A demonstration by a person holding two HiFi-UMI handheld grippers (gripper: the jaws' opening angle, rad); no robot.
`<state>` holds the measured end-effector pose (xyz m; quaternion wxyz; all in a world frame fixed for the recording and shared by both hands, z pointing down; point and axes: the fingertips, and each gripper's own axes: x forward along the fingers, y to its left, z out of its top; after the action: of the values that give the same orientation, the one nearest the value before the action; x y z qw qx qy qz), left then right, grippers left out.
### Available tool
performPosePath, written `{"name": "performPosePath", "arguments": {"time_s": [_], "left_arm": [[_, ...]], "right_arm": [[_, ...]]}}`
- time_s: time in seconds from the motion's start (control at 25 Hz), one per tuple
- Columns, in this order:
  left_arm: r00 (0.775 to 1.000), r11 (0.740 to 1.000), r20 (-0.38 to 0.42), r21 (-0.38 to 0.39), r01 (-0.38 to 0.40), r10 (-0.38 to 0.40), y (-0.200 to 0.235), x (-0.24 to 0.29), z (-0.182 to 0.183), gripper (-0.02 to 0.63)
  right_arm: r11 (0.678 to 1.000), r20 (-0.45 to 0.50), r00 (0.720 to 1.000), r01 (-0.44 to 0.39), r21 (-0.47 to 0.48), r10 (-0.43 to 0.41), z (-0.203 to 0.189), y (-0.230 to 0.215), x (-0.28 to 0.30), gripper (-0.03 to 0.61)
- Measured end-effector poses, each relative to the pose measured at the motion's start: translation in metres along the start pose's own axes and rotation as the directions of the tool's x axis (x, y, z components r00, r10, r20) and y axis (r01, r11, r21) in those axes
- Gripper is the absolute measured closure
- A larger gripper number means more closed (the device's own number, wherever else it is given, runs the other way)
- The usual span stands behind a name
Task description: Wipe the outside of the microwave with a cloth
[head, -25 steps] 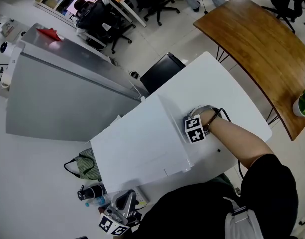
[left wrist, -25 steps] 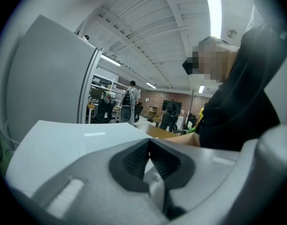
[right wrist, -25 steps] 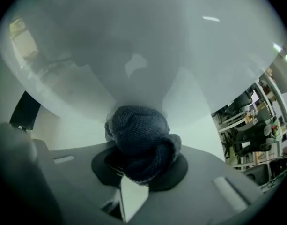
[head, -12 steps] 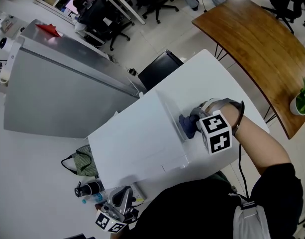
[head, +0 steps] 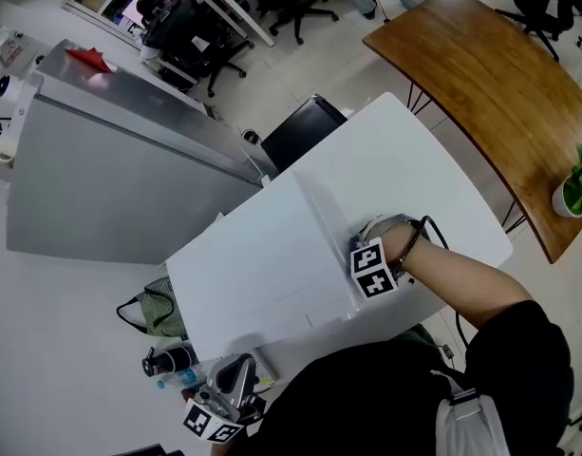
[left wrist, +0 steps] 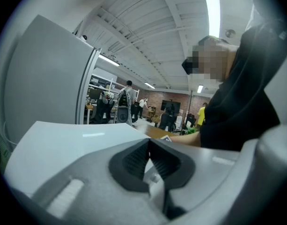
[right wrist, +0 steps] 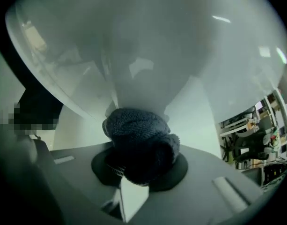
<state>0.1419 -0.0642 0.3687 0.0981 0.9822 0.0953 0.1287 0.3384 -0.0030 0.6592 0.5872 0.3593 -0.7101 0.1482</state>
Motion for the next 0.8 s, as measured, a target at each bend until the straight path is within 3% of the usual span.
{"name": "performPosePath", "arguments": {"time_s": [0.16, 0.28, 0.44, 0.56, 0.68, 0.8], "left_arm": [[1.0, 1.0, -0.001, -0.004, 0.004, -0.004, -0.001, 0.002, -0.002, 0.611], [1.0, 1.0, 0.002, -0.008, 0.009, -0.009, -0.001, 0.004, -0.002, 0.611], [1.0, 1.0, 0.009, 0.001, 0.017, -0.017, -0.002, 0.007, 0.001, 0.611], [1.0, 1.0, 0.007, -0.006, 0.017, -0.017, 0.0, 0.008, -0.001, 0.611], [1.0, 1.0, 0.007, -0.008, 0.025, -0.025, -0.002, 0.01, -0.002, 0.611], [1.0, 1.0, 0.006, -0.001, 0.027, -0.027, -0.003, 0.009, -0.001, 0.611]], "right_arm": [[0.996, 0.004, 0.998, -0.059, 0.06, 0.059, -0.015, 0.015, 0.057, 0.502], [0.994, 0.049, 0.997, -0.068, 0.081, 0.064, -0.014, 0.017, 0.05, 0.502], [0.994, 0.172, 0.984, -0.057, 0.096, 0.04, -0.001, 0.019, -0.031, 0.502], [0.998, 0.259, 0.965, -0.043, 0.048, 0.029, 0.022, 0.024, -0.109, 0.502], [0.999, 0.249, 0.968, 0.0, -0.035, 0.009, 0.04, 0.028, -0.157, 0.502], [0.996, 0.187, 0.982, 0.037, -0.078, -0.022, 0.049, 0.03, -0.17, 0.502]]}}
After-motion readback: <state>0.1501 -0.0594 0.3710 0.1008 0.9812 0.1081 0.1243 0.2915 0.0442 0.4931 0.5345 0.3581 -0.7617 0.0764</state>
